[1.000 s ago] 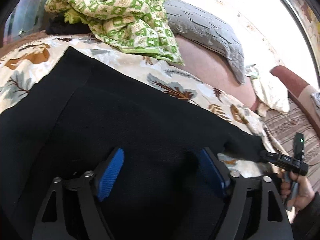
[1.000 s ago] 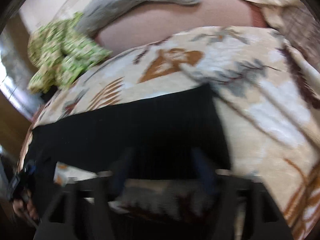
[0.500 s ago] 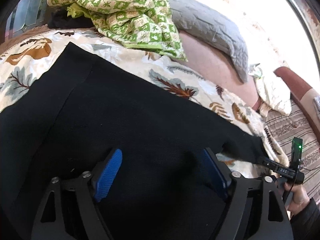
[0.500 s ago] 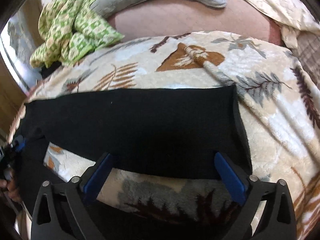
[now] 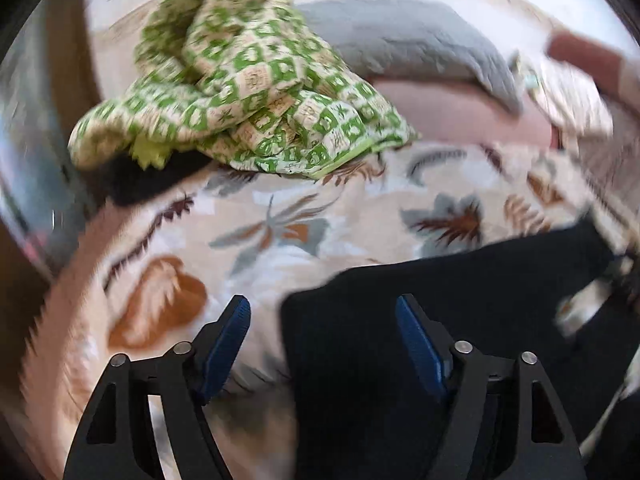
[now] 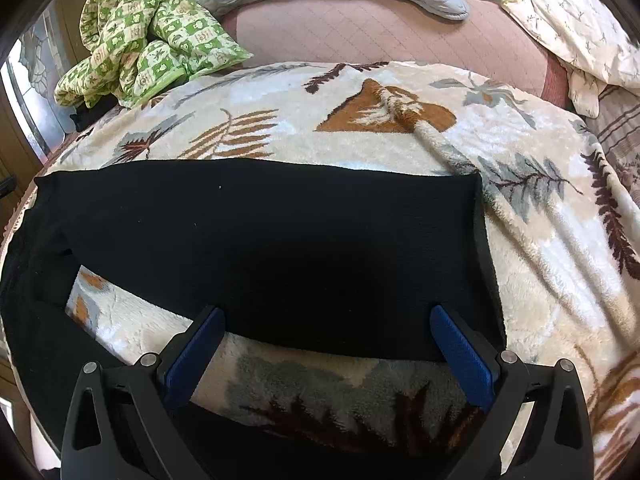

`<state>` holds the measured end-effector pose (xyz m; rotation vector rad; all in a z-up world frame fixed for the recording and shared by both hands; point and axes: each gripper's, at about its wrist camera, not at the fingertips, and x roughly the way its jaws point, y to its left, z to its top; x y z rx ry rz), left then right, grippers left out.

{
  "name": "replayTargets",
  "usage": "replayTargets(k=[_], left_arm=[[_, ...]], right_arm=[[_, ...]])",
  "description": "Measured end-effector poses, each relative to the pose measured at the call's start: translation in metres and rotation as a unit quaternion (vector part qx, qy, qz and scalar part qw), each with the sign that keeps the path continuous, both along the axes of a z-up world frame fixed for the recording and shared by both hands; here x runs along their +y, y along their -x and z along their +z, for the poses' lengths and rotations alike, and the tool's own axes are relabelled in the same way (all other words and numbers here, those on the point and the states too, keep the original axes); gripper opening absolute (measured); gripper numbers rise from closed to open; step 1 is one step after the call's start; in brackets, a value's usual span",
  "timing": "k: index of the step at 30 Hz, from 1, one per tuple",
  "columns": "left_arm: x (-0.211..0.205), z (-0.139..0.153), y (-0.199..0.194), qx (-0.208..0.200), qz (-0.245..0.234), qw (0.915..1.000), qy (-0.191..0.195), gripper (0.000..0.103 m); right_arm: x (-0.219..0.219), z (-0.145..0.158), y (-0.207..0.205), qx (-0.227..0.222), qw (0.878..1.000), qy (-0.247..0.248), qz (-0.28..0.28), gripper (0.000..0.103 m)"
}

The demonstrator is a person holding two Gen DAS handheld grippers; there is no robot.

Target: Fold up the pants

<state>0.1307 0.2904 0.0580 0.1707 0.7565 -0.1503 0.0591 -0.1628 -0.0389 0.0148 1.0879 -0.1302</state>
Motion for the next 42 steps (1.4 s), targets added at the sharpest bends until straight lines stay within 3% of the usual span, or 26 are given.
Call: replayTargets(k=[3, 7, 21, 25, 27, 29, 32, 36, 38, 42], left_arm=[[-0.006, -0.016, -0.021, 0.036, -0.030, 0.9987, -0.022, 0.060], [-0.013, -0.041, -0.048, 0.081, -0.042, 0.9933, -0.071, 0.035], [0.000, -0.046, -0.067, 0.080, -0.052, 0.9940, -0.053, 0.034], [-0.001, -0.040, -0.066, 0.080, -0.051, 0.9946, -0.040, 0.004], [-0.005, -0.036, -0.061, 0.075, -0.058, 0.9943, -0.049, 0.004], [-0.008, -0.030, -0.054, 0.066, -0.059, 0.9942, -0.062, 0.004], [-0.011, -0.021, -0.043, 0.054, -0.048, 0.9952, -0.066, 0.004], [-0.020, -0.008, -0.026, 0.039, -0.027, 0.9971, -0.060, 0.004], [-0.022, 0.000, -0.019, 0.024, -0.005, 0.9988, -0.044, 0.004], [-0.019, 0.014, -0.009, 0.000, 0.044, 0.9990, -0.004, 0.004]], right_arm=[[0.000, 0.000, 0.000, 0.000, 1.000, 0.002, 0.000, 0.103], [0.000, -0.001, -0.001, 0.000, 1.000, 0.002, 0.000, 0.103], [0.000, -0.001, -0.002, 0.002, 1.000, 0.005, 0.002, 0.103], [-0.001, 0.003, -0.002, 0.002, 1.000, -0.007, 0.002, 0.100], [-0.011, 0.021, 0.000, -0.026, 0.999, -0.035, -0.010, 0.097], [-0.030, 0.044, 0.005, -0.080, 0.994, -0.062, -0.043, 0.097], [-0.072, 0.078, 0.015, -0.152, 0.977, -0.098, -0.113, 0.098], [-0.116, 0.088, 0.009, -0.160, 0.960, -0.172, -0.152, 0.097], [-0.131, 0.081, 0.000, -0.148, 0.951, -0.221, -0.159, 0.089], [-0.144, 0.057, -0.022, -0.104, 0.941, -0.277, -0.162, 0.052]])
